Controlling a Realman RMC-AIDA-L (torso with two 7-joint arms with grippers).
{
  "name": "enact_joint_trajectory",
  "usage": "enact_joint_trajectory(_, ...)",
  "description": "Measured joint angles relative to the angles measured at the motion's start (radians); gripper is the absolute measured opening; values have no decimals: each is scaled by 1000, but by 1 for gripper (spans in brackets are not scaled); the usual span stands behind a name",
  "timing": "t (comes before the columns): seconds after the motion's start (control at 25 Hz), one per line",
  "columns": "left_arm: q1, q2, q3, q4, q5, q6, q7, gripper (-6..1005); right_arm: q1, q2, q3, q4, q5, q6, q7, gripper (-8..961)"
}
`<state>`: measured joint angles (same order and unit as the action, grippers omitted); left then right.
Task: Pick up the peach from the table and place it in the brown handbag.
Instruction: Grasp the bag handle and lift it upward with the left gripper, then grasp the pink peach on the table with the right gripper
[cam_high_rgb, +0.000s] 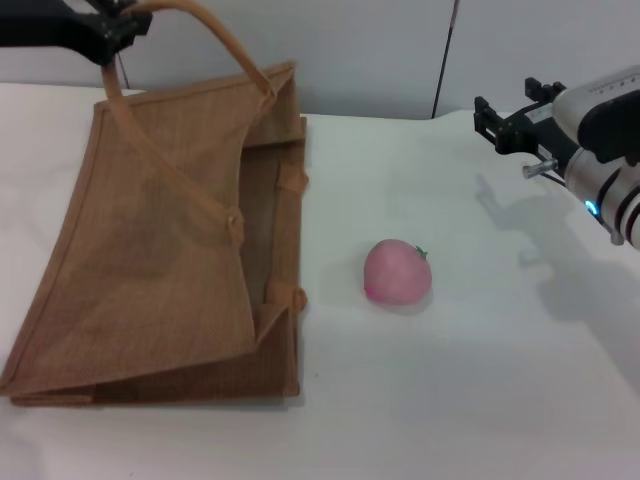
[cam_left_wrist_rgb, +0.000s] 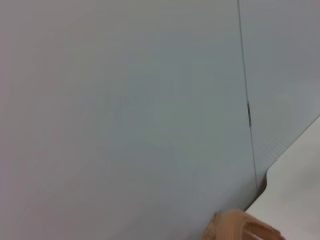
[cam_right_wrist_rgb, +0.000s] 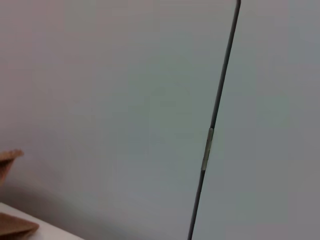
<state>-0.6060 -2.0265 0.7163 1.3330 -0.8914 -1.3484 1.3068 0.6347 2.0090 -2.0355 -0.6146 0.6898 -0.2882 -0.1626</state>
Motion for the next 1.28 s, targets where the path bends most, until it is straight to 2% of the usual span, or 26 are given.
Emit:
enact_joint_trajectory(0.36, -58, 8, -26, 134, 73, -150, -24, 128, 3, 0, 0, -6, -4, 18, 0, 691)
enact_joint_trajectory(0.68, -72, 9, -51, 244, 94, -274, -27, 129, 2, 0, 0, -8, -4, 29, 0, 691)
enact_joint_trajectory(1.04, -105, 9, -100, 298, 97, -323, -28, 129, -7, 1, -1, -71, -62, 106, 0, 691)
enact_joint_trajectory(1.28, -106, 23, -113, 317, 100, -337, -28, 128, -39, -6, -27, -157, -85, 135, 0, 691)
